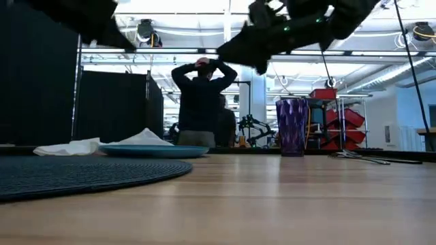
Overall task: Set table place
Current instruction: Move the placemat to the bottom-center
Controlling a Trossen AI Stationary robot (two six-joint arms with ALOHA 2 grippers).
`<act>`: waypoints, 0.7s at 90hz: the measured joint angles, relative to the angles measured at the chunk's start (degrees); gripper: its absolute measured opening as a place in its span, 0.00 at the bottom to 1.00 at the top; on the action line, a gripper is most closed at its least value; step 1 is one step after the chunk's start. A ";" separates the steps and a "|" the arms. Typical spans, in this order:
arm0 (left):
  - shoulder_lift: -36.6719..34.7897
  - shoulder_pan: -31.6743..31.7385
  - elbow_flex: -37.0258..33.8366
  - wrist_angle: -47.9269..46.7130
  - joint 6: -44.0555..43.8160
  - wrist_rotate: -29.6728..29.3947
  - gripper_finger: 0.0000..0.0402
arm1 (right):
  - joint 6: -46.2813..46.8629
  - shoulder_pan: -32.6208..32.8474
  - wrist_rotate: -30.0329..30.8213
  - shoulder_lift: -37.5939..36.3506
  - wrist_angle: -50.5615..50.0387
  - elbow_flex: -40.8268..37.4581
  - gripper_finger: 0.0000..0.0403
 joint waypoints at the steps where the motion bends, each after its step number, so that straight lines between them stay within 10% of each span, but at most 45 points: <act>1: 0.28 0.00 0.00 -1.07 -1.12 0.93 0.00 | 0.09 0.26 -0.18 0.45 -0.03 0.27 0.29; 26: 7.90 -2.57 0.00 -15.54 -17.63 21.50 0.00 | 1.03 6.26 -0.93 9.06 -11.39 9.29 0.29; 63: 24.83 -11.80 -0.02 -20.42 -26.19 24.25 0.00 | 1.03 10.33 -0.18 14.37 -26.67 17.23 0.29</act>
